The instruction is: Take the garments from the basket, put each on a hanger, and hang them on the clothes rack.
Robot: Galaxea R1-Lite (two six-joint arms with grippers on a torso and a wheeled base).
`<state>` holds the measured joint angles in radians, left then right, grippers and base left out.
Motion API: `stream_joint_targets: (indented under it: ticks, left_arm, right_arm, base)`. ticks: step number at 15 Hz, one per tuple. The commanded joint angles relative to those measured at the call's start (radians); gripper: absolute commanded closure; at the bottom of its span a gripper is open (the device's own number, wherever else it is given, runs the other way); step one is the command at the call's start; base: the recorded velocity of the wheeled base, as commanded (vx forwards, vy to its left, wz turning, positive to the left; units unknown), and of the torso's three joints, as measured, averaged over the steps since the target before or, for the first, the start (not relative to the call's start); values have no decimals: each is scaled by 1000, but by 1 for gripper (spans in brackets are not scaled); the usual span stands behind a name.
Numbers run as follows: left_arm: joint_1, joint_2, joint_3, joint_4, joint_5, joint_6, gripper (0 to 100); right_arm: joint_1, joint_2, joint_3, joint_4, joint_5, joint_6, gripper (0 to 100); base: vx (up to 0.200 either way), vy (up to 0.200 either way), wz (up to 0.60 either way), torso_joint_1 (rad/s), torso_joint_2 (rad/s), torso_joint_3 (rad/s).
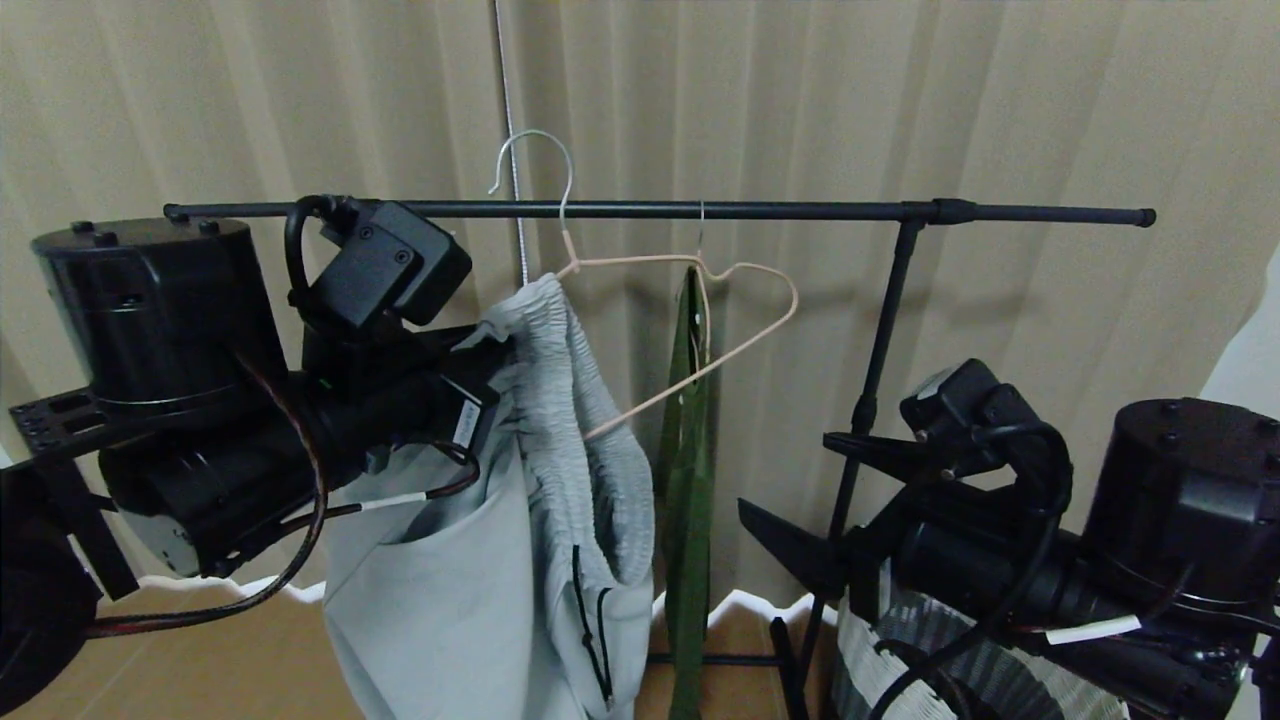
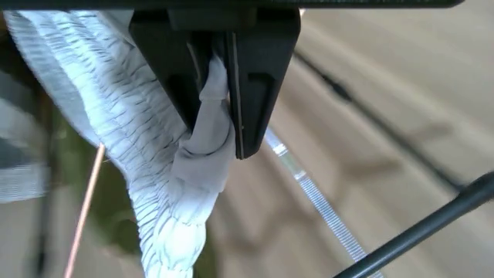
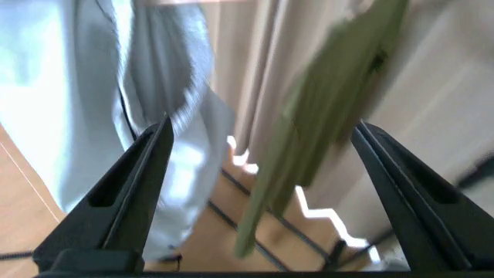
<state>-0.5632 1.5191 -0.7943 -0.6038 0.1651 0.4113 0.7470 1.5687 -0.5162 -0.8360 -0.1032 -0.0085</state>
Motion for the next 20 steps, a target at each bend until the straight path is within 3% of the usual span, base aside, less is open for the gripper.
stream_joint_targets:
  ticks: [1, 6, 18, 19, 20]
  left_arm:
    - [-6, -22, 0, -1, -39, 1, 100]
    - [-9, -70, 0, -1, -182, 8, 100]
    - [-67, -71, 1, -39, -187, 4, 100]
    - [-67, -73, 1, -39, -187, 4, 100]
    - [-67, -74, 1, -39, -187, 4, 100]
  right_arm:
    - [5, 114, -27, -55, -1, -2, 0]
    - [3, 254, -67, -146, -1, -5, 0]
    - [2, 277, -71, -153, -6, -1, 0]
    - [2, 274, -70, -153, -9, -1, 100]
    - [2, 271, -70, -153, -10, -2, 100]
  base:
    - [0, 0, 0, 0, 0, 0]
    - [0, 0, 0, 0, 0, 0]
    - [0, 0, 0, 0, 0, 0]
    - [0, 0, 0, 0, 0, 0]
    - [0, 0, 0, 0, 0, 0]
